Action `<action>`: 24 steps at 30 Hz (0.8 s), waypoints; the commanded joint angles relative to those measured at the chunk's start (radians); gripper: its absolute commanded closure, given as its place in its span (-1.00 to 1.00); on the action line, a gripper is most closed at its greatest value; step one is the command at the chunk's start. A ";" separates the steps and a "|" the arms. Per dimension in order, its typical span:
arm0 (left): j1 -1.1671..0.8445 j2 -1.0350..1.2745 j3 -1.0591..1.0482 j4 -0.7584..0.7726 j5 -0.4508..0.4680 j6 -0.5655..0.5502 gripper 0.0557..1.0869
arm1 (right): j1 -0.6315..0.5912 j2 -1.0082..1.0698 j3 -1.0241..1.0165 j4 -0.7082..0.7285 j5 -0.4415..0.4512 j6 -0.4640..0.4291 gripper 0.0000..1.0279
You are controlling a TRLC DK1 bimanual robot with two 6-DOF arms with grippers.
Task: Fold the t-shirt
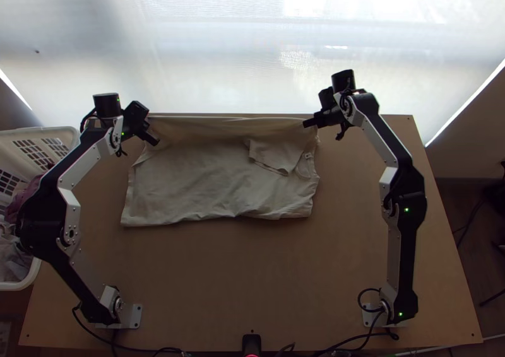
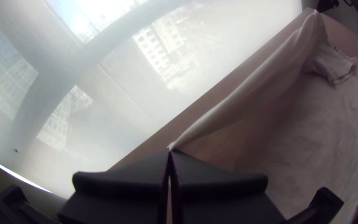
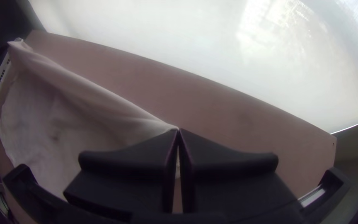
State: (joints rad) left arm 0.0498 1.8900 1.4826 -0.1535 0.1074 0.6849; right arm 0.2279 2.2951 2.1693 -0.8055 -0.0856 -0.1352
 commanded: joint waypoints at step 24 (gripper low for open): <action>0.062 -0.333 -0.507 0.035 0.014 0.162 0.93 | 0.013 -0.361 -0.586 0.014 0.000 -0.018 0.95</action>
State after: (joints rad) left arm 0.0872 1.5982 1.0321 -0.1062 0.1192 0.8124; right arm 0.2424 2.0132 1.7256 -0.8074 -0.0864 -0.1505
